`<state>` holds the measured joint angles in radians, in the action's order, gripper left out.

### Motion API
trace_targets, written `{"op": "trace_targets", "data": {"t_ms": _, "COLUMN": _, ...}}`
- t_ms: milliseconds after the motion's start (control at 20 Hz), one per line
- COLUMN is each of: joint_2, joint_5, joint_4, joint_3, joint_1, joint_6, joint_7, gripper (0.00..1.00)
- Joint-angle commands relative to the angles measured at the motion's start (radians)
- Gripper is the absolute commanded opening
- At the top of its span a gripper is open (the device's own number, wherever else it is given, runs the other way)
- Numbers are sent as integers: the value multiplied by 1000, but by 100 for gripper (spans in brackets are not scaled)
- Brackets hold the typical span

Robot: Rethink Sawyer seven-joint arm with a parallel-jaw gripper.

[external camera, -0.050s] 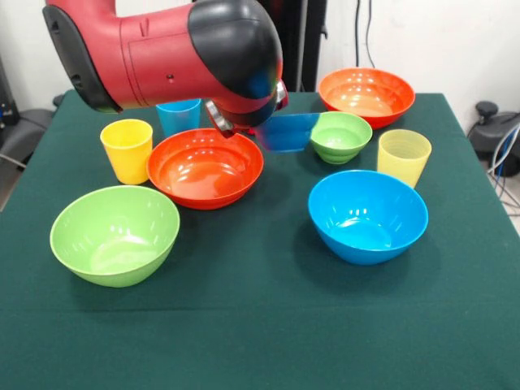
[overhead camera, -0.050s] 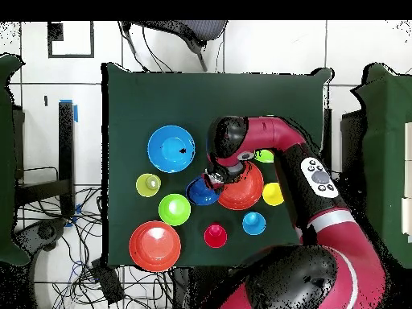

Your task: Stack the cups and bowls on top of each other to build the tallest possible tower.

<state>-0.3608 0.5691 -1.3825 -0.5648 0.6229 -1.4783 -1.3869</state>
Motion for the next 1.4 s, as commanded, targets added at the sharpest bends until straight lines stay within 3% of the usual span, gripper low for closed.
{"op": "trace_targets", "data": {"t_ms": 50, "joint_2": 41, "joint_5": 81, "joint_4": 13, "joint_3": 21, "joint_1": -35, "joint_6": -96, "joint_7": 212, "gripper": 0}}
{"op": "trace_targets", "data": {"t_ms": 500, "joint_2": 56, "joint_5": 37, "joint_4": 32, "joint_3": -30, "joint_1": -11, "joint_6": 70, "joint_7": 148, "gripper": 0}}
{"op": "trace_targets", "data": {"t_ms": 950, "joint_2": 53, "joint_5": 24, "joint_4": 23, "joint_3": -36, "joint_1": -3, "joint_6": 92, "joint_7": 131, "gripper": 0}}
{"op": "trace_targets", "data": {"t_ms": 1000, "joint_2": 54, "joint_5": 23, "joint_4": 24, "joint_3": -36, "joint_1": -3, "joint_6": 94, "joint_7": 129, "gripper": 100}}
{"op": "trace_targets", "data": {"t_ms": 1400, "joint_2": 56, "joint_5": 19, "joint_4": 33, "joint_3": -42, "joint_1": -1, "joint_6": 108, "joint_7": 126, "gripper": 100}}
